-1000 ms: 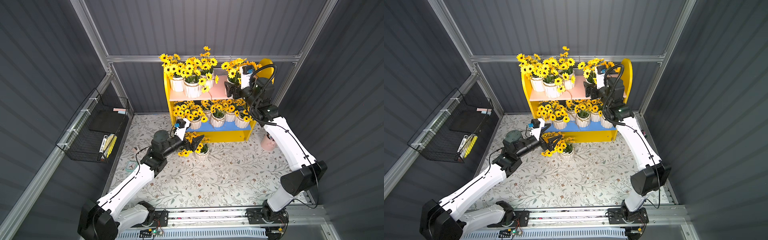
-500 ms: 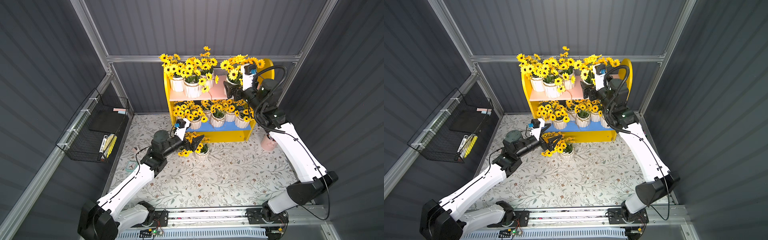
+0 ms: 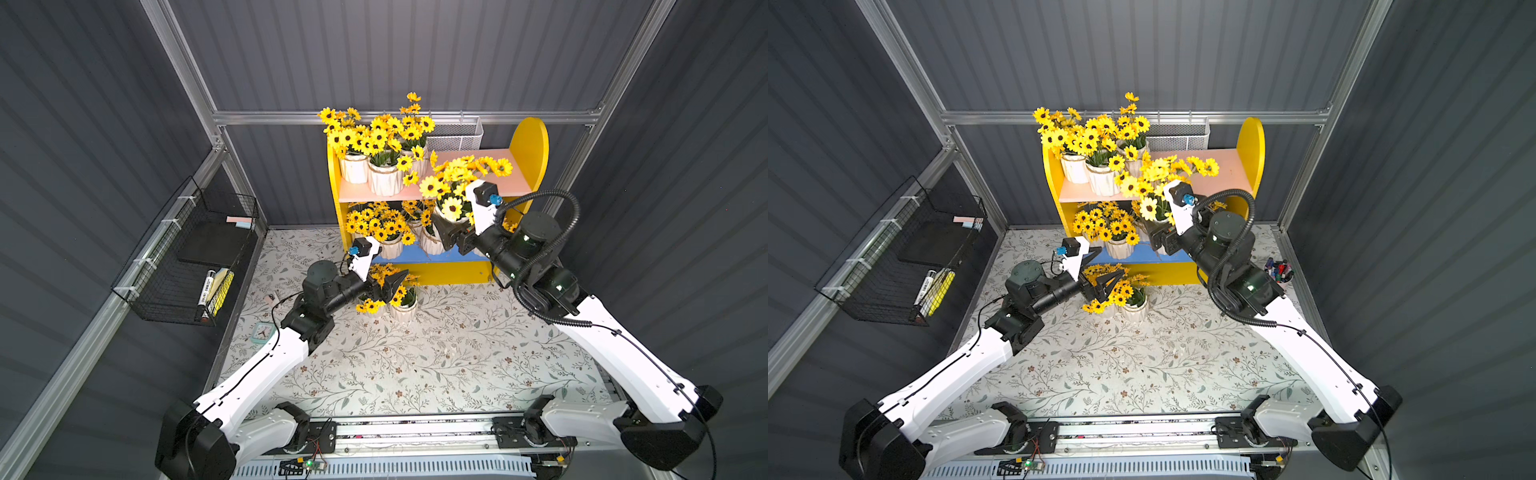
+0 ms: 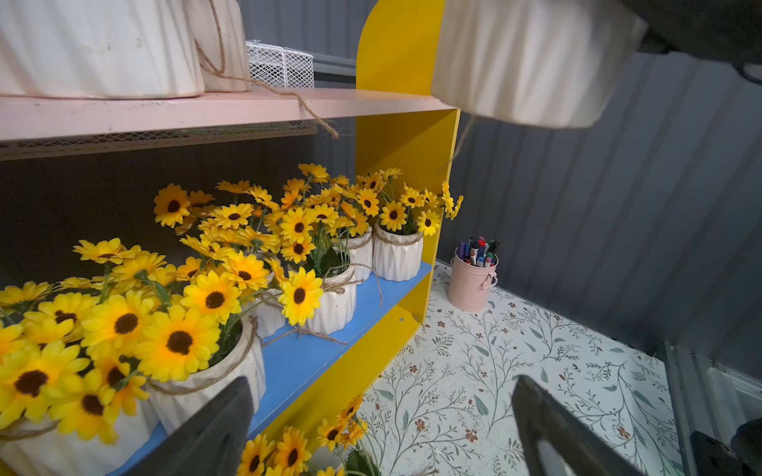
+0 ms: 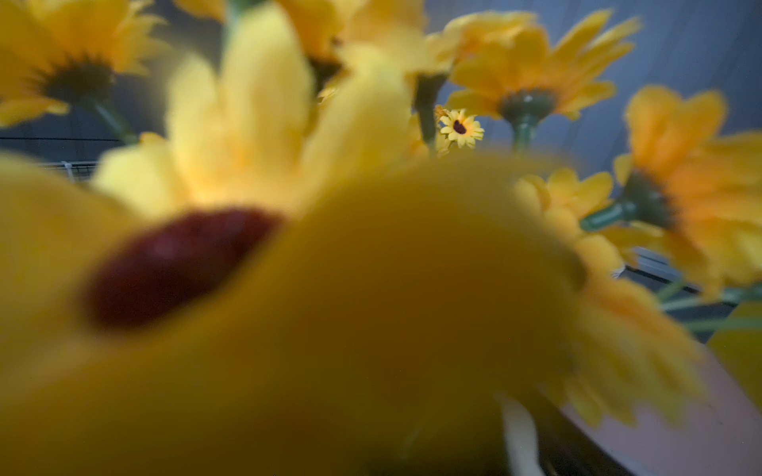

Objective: Take the sunflower pots off the shelves
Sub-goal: Place the sunflower pot at the center of the board.

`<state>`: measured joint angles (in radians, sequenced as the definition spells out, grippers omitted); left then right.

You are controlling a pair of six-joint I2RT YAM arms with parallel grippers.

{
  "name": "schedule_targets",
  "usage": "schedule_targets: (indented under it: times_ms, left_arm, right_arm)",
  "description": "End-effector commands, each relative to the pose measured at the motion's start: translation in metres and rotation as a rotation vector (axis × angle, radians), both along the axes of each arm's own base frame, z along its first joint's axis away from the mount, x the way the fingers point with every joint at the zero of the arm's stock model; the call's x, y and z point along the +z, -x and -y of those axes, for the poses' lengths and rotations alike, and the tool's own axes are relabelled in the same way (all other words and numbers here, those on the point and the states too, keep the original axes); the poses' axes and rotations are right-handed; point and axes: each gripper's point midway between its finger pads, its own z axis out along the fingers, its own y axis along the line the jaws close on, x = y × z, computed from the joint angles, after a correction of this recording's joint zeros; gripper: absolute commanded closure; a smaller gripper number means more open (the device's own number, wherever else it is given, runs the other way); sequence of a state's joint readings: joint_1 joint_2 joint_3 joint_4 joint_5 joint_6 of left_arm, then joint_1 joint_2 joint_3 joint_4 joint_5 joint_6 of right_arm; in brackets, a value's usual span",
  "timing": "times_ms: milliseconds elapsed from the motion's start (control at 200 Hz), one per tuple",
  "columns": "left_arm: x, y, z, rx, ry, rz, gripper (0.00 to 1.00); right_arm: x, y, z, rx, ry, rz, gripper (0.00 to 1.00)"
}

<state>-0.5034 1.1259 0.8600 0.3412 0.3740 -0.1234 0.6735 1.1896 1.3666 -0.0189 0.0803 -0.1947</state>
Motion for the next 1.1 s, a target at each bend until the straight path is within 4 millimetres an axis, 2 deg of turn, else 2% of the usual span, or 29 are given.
schedule_targets:
  times_ms: [0,235,365,470,605,725,920,1091]
  left_arm:
    - [0.004,0.005,0.002,-0.027,0.019,0.009,0.01]
    - [-0.018,0.007,0.028,-0.098,0.017,-0.073,0.00]
    - [-0.043,0.014,0.052,-0.120,-0.044,-0.104,0.01]
    - [-0.057,0.013,0.059,-0.110,-0.072,-0.127,0.01]
    - [-0.062,0.008,0.058,-0.082,-0.076,-0.137,0.01]
    - [-0.064,0.008,0.056,-0.072,-0.090,-0.139,0.01]
    - [-0.061,0.004,0.043,0.003,-0.095,-0.131,0.01]
    - [-0.059,0.001,0.035,0.049,-0.113,-0.113,0.01]
  right_arm:
    - [0.024,0.021,0.015,-0.035,-0.061,0.103,1.00]
    - [-0.022,0.039,0.037,-0.083,-0.072,0.049,1.00]
    - [-0.058,0.040,0.049,-0.129,-0.062,-0.005,1.00]
    - [-0.093,0.039,0.057,-0.171,-0.051,-0.058,1.00]
    - [-0.141,0.033,0.062,-0.217,-0.050,-0.134,1.00]
    - [-0.176,0.028,0.061,-0.235,-0.067,-0.180,1.00]
    - [-0.218,0.017,0.061,-0.280,-0.131,-0.203,1.00]
    - [-0.252,0.002,0.050,-0.293,-0.143,-0.224,1.00]
